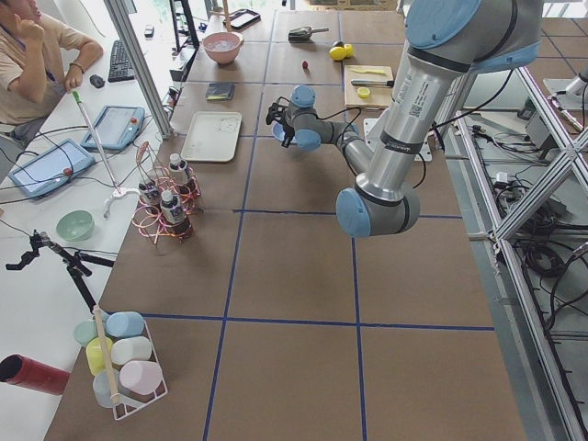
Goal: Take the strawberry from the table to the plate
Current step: 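Slide the light blue plate with the left gripper toward the table center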
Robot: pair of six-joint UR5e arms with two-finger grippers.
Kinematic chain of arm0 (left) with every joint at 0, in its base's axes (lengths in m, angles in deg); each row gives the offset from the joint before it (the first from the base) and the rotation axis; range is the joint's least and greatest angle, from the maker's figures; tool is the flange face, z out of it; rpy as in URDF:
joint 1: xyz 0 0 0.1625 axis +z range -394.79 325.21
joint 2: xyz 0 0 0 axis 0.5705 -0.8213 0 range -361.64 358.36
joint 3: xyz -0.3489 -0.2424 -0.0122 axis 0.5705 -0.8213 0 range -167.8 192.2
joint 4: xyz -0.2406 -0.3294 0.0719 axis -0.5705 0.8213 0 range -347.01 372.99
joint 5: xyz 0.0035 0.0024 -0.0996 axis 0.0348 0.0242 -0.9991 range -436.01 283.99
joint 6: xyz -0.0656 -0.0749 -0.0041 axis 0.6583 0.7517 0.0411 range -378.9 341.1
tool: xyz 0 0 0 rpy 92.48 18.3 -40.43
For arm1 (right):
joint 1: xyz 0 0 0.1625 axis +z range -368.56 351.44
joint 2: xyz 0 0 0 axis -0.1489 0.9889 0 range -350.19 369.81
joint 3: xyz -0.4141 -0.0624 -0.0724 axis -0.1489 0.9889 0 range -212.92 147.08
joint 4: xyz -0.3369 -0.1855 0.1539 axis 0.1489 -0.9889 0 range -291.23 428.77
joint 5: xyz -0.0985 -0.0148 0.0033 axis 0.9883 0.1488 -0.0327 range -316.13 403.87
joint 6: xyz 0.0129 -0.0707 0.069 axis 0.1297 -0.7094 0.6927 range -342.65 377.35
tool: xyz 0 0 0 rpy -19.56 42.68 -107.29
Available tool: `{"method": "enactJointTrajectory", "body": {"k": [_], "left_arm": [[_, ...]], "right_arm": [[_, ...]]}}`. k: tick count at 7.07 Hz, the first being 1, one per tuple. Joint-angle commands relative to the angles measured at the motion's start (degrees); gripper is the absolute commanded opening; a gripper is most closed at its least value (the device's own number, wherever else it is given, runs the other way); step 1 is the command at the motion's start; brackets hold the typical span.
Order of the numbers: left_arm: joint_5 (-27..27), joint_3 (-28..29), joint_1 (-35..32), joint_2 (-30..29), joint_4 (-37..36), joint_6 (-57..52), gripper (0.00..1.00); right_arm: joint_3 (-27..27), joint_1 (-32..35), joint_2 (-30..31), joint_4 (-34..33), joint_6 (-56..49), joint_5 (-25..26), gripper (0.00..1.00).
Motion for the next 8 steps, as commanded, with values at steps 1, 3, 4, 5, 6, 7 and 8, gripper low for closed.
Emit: {"method": "enactJointTrajectory", "body": {"k": [1,3,4,5,6,7,8], "left_arm": [[1.0,4.2,2.0,-0.7,4.8,0.0,0.00],[1.0,4.6,2.1,-0.6,6.4,0.1,0.07],[1.0,4.6,2.1,-0.6,6.6,0.2,0.35],[1.0,4.5,2.1,-0.5,6.6,0.1,0.75],[1.0,3.6,1.9,0.0,6.5,0.2,1.00],[0.4,-0.2,-1.0,2.0,5.2,-0.8,1.00],[-4.9,-5.5,-6.2,5.4,-1.9,-5.9,1.00]], "right_arm": [[0.0,0.0,0.1,0.0,0.0,0.0,1.00],[-0.1,0.0,0.1,0.0,0.0,0.0,1.00],[-0.1,0.0,0.1,0.0,0.1,0.0,1.00],[-0.1,0.0,0.1,-0.1,0.0,0.0,1.00],[-0.1,0.0,0.2,0.0,-0.4,0.0,1.00],[-0.7,0.0,0.1,0.1,-0.1,0.0,1.00],[-2.7,-0.1,0.1,0.2,-0.2,0.0,1.00]]}}
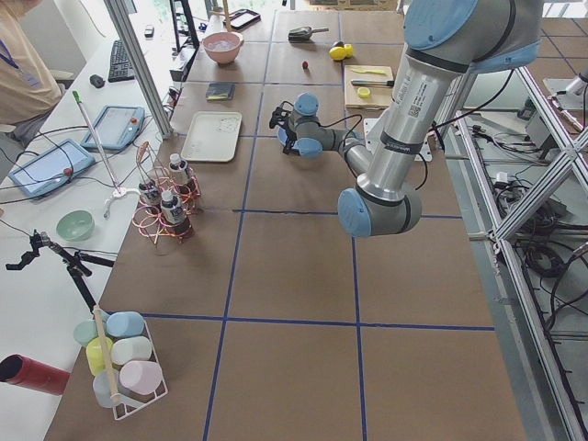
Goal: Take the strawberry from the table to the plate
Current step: 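Release the plate and pull the left arm back out of view, then reach the right gripper down toward the red strawberry on the table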
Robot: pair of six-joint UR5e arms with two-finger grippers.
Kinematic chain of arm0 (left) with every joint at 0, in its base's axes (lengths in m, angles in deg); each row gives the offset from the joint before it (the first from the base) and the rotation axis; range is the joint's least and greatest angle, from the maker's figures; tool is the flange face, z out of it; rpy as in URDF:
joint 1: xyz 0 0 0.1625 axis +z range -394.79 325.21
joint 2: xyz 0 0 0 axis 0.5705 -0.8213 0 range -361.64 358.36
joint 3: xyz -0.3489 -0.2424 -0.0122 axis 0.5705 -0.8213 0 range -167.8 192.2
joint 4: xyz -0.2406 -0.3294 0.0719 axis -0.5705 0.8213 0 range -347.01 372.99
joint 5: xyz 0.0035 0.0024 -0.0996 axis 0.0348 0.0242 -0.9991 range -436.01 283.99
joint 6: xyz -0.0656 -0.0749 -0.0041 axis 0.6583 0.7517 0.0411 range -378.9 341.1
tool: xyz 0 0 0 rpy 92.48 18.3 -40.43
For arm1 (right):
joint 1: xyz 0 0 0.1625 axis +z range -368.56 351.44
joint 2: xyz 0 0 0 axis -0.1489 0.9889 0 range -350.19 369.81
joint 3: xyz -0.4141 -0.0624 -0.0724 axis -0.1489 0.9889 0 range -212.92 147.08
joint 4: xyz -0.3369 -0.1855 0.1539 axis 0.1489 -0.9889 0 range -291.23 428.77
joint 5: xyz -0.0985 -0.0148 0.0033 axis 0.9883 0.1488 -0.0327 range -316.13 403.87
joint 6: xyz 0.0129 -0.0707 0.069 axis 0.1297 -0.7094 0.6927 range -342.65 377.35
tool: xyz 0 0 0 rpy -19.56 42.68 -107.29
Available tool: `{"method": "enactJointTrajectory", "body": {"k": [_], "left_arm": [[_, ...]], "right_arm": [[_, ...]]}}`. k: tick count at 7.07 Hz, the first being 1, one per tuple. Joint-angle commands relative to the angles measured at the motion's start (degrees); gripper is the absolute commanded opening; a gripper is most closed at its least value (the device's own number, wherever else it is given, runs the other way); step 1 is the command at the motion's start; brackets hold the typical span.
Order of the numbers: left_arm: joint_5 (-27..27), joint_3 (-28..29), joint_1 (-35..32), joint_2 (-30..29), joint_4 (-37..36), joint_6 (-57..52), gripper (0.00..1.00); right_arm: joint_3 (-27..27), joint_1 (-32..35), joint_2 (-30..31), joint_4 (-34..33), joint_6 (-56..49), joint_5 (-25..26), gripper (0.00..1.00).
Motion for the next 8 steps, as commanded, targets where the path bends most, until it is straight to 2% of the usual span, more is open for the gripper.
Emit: {"method": "enactJointTrajectory", "body": {"k": [1,2,3,4,5,6,7,8], "left_arm": [[-6.6,-11.3,-11.7,5.1,-14.6,-14.0,1.00],[-8.8,-14.6,-19.8,7.3,-23.3,-27.2,1.00],[-19.1,-13.3,-32.1,8.4,-31.2,-40.8,1.00],[-21.6,-12.0,-41.8,11.2,-37.6,-54.5,1.00],[-23.2,-8.0,-49.6,12.6,-44.4,-60.0,1.00],[-26.8,-4.0,-55.1,13.6,-48.0,-66.0,1.00],[-27.3,-3.2,-56.2,19.5,-47.7,-74.3,1.00],[-27.3,-2.1,-56.9,22.8,-46.9,-75.1,1.00]], "right_arm": [[-3.3,-0.2,0.0,0.0,-0.7,0.0,1.00],[-3.9,-3.0,-1.5,0.9,-0.8,0.0,1.00],[-4.0,-5.2,-1.3,5.9,2.8,-0.4,1.00],[-4.9,-10.2,-1.5,6.6,8.7,1.1,1.00],[-6.5,-13.4,-1.5,6.4,10.9,4.0,1.00],[-7.9,-17.1,-1.4,6.2,14.8,5.3,1.00],[-9.0,-20.2,-1.3,6.2,17.4,8.1,1.00],[-9.2,-23.3,-1.4,6.2,20.3,9.1,1.00]]}}
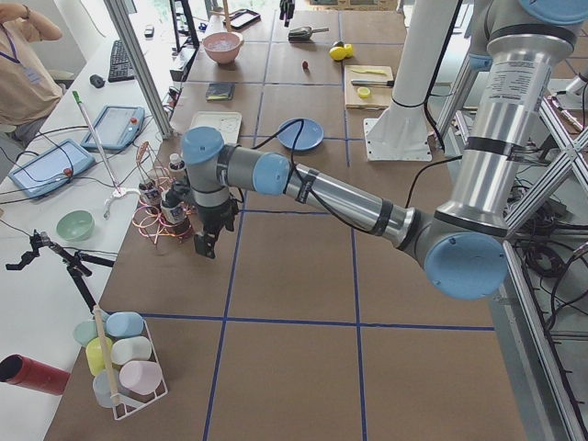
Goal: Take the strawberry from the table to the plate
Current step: 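Reach the right gripper down toward the red strawberry on the table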
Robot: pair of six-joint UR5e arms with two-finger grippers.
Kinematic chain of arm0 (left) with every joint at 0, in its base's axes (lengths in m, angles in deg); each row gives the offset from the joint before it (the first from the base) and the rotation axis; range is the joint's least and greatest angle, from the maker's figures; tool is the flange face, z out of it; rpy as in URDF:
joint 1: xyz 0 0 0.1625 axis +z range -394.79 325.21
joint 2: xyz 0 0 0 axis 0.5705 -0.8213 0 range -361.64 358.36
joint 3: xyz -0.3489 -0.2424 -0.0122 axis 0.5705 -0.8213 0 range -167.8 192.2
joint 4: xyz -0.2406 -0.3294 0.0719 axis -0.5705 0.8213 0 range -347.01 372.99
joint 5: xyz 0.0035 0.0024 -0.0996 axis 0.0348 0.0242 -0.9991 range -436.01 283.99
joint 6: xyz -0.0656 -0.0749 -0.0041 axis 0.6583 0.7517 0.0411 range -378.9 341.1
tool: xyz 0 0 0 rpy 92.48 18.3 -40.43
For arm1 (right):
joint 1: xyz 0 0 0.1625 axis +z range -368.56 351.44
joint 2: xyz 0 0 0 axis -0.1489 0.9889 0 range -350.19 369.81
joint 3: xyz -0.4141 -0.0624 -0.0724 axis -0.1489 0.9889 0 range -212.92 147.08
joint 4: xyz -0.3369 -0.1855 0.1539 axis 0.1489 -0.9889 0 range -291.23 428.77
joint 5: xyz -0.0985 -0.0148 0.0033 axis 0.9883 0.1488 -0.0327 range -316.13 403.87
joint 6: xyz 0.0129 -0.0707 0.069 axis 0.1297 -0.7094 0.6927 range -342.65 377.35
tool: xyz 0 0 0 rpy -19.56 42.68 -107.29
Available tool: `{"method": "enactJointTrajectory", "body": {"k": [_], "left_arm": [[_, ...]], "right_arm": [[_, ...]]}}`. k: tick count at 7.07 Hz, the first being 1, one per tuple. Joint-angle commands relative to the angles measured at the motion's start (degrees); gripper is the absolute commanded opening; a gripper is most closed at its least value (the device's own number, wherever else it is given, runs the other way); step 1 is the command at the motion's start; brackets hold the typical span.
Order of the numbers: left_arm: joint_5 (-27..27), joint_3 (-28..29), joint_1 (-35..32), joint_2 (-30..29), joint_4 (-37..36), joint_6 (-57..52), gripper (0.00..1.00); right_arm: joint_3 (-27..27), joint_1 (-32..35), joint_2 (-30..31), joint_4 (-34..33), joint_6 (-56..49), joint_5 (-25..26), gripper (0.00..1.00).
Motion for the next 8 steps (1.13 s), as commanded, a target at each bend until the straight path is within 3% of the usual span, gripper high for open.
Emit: {"method": "enactJointTrajectory", "body": {"k": [1,3,4,6,8], "left_arm": [[-1.1,1.2,-5.4,8.5,0.3,-4.7,1.00],[-7.1,0.9,-6.5,15.6,10.6,-4.5,1.00],[-6.8,0.2,-6.5,15.6,11.0,-4.4,1.00],[-6.7,0.4,-6.4,15.3,11.2,-4.4,1.00],[-6.9,-0.2,-6.5,15.6,11.2,-4.4,1.00]], "right_arm": [[-2.3,-8.1,0.0,-0.1,7.4,5.6,1.00],[-2.8,-14.5,0.8,0.0,12.2,10.6,1.00],[-2.6,-16.3,2.6,0.6,12.4,11.2,1.00],[1.3,-21.4,3.1,1.2,14.2,19.0,1.00],[5.7,-21.4,5.1,9.2,13.4,19.3,0.99]]}}
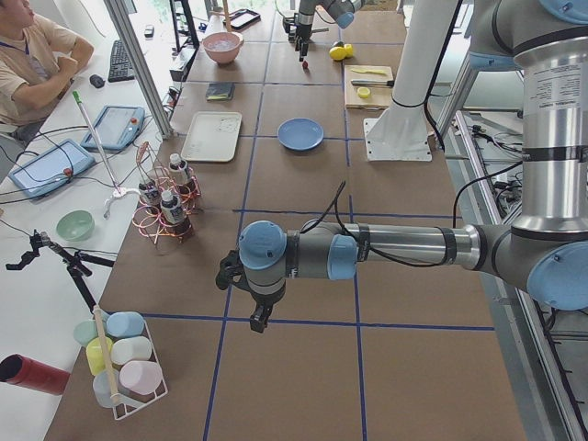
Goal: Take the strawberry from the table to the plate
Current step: 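Reach the right gripper down toward the red strawberry on the table, then close the right gripper on the red strawberry and lift it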
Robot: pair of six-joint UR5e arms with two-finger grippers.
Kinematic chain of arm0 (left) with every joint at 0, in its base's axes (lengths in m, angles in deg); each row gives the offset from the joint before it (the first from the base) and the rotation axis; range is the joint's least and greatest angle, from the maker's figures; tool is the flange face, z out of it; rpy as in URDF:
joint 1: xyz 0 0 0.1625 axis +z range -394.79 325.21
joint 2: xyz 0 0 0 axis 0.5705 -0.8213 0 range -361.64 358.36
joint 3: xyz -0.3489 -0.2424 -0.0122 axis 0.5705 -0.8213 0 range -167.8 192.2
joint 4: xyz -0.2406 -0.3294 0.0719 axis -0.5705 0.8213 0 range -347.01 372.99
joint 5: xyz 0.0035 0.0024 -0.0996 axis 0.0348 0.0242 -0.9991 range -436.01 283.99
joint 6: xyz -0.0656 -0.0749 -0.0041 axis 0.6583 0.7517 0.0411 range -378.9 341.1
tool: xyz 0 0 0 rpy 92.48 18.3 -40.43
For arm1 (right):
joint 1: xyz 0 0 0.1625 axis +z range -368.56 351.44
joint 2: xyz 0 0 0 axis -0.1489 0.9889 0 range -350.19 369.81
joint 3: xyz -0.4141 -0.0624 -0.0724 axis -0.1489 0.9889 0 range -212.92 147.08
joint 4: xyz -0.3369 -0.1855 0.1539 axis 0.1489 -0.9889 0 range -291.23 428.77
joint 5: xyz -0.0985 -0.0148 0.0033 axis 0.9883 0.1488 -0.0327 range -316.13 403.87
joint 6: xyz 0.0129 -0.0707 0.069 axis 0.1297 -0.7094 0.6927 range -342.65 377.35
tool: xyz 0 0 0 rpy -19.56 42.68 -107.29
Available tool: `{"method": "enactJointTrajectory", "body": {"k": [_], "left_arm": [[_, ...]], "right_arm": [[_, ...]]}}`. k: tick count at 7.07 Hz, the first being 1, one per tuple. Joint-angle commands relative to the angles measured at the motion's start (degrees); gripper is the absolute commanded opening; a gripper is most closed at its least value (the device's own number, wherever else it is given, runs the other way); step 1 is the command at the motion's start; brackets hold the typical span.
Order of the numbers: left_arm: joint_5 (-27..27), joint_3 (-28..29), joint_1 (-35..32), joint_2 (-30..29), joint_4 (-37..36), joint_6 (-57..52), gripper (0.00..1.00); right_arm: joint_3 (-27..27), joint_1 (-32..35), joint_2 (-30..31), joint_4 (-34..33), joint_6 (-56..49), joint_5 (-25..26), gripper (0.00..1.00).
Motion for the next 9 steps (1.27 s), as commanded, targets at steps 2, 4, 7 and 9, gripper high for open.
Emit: {"method": "enactJointTrajectory", "body": {"k": [2,4,7,9], "left_arm": [[-0.5,0.5,0.0,0.1,0.3,0.1,1.00],[-0.4,0.5,0.0,0.2,0.3,0.1,1.00],[-0.4,0.5,-0.1,0.2,0.3,0.0,1.00],[-0.3,0.3,-0.1,0.3,0.2,-0.1,1.00]], "right_arm": [[5.3,-0.4,4.0,10.1,-0.4,0.8,0.96],[7.3,-0.6,3.6,10.2,-0.4,0.9,0.88],[8.4,-1.0,3.0,10.1,-0.3,0.6,0.73],[8.5,-1.9,3.1,9.8,-0.2,0.2,0.45]]}}
